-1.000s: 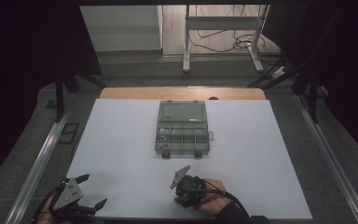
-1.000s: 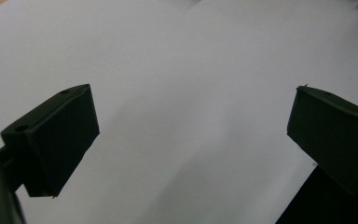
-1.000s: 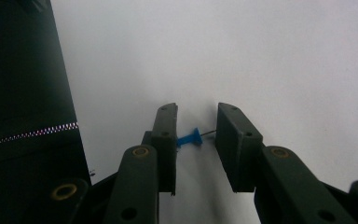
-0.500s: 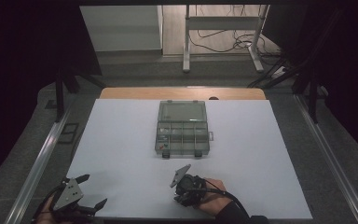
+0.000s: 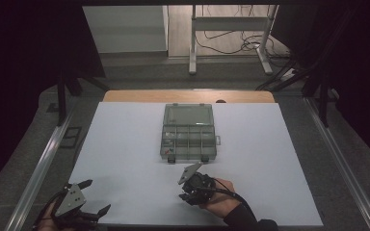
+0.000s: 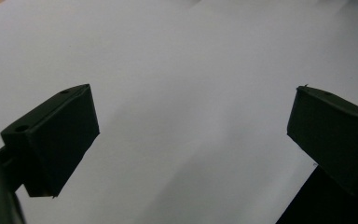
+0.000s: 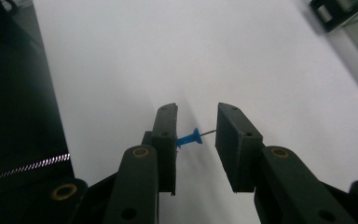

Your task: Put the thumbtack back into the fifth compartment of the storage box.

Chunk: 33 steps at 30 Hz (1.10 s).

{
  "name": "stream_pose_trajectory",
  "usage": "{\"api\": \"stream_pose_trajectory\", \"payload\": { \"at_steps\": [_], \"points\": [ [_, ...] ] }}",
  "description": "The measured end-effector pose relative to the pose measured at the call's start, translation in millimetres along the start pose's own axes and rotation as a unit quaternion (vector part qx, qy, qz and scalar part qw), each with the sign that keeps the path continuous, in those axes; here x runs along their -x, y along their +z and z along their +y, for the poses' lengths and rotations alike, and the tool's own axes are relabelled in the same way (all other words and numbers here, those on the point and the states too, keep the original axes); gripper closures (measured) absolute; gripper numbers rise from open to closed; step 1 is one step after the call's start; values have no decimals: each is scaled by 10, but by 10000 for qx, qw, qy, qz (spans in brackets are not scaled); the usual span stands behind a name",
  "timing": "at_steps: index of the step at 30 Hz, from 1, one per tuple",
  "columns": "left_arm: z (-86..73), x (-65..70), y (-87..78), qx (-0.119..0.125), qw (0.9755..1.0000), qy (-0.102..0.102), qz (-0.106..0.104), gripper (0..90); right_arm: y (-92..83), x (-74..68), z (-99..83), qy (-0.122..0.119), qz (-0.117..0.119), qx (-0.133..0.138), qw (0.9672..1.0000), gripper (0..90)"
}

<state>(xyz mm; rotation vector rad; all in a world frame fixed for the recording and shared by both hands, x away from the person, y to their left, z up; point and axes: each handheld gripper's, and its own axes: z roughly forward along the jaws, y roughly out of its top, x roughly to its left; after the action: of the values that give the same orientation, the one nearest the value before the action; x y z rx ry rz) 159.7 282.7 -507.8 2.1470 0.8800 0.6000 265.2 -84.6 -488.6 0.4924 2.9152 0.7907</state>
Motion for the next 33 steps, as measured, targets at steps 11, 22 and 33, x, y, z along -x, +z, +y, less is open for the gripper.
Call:
{"api": "stream_pose_trajectory", "payload": {
  "at_steps": [11,22,33],
  "points": [
    [1,-2,4,-12,10000,-20,9,24,-59,167,125,113,-101,306,9994,691],
    [-1,-8,1,-1,10000,-35,6,24,-38,349,305,303,-309,541,9976,691],
    [-4,-12,-2,15,10000,-36,-10,24,30,682,581,622,-626,844,9925,690]
  ]
}}
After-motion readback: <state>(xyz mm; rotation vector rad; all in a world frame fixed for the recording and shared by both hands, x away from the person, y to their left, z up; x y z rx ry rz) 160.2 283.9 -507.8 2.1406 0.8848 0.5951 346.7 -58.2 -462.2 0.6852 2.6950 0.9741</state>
